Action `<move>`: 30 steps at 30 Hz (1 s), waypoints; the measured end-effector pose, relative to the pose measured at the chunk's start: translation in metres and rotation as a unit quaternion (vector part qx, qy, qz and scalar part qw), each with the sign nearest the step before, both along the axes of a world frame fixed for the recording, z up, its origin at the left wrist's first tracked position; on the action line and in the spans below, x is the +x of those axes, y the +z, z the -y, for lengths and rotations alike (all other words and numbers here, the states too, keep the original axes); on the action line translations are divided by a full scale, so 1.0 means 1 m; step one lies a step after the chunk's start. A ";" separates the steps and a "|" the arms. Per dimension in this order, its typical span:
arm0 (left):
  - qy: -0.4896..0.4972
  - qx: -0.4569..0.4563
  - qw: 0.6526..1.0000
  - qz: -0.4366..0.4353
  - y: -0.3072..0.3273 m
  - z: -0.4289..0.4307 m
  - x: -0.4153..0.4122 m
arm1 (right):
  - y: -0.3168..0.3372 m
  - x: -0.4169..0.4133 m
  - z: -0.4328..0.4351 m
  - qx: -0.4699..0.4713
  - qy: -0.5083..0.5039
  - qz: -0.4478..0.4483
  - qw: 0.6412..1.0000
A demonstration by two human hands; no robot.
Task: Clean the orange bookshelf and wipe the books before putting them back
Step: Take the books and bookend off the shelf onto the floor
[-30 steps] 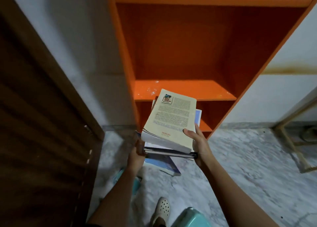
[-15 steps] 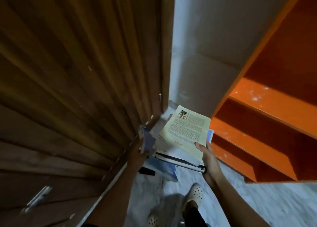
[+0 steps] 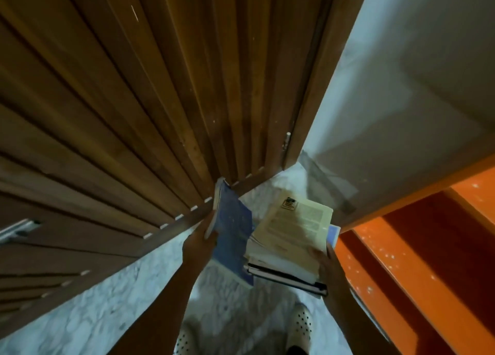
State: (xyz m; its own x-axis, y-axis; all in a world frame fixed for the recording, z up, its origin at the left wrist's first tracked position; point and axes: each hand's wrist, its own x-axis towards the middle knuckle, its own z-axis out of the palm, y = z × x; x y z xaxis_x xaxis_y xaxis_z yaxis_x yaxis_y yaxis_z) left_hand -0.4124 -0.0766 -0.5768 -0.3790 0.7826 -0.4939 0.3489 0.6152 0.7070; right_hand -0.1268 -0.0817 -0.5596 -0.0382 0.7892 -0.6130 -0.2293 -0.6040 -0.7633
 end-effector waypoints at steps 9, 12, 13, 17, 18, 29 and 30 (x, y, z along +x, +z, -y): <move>-0.052 0.144 0.986 -0.070 -0.114 -0.018 0.001 | -0.163 0.022 0.013 -0.008 -0.027 0.062 0.998; -0.057 0.170 0.982 -0.055 -0.143 -0.022 0.000 | -0.217 0.012 0.015 -0.011 -0.036 0.056 0.998; -0.064 0.177 0.978 -0.092 -0.152 -0.024 -0.001 | -0.233 0.009 0.014 -0.009 -0.032 0.055 0.998; -0.097 0.223 0.950 -0.194 -0.193 -0.028 -0.004 | -0.297 -0.003 0.006 0.017 -0.016 0.069 0.997; -0.100 0.240 0.944 -0.205 -0.203 -0.030 -0.004 | -0.313 -0.006 0.004 0.022 -0.014 0.073 0.997; -0.144 0.282 0.908 -0.276 -0.284 -0.029 -0.017 | -0.439 -0.047 0.007 0.073 0.008 0.079 0.994; -0.145 0.294 0.904 -0.275 -0.285 -0.026 -0.017 | -0.445 -0.048 0.009 0.073 0.009 0.088 0.993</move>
State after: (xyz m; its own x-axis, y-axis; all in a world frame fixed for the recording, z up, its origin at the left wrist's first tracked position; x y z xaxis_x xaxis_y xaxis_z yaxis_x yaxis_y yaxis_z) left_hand -0.4291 -0.0509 -0.8617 -0.1780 0.9541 0.2407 0.8332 0.0160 0.5527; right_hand -0.1748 -0.0905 -1.0049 0.0457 0.8702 -0.4906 -0.0745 -0.4868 -0.8703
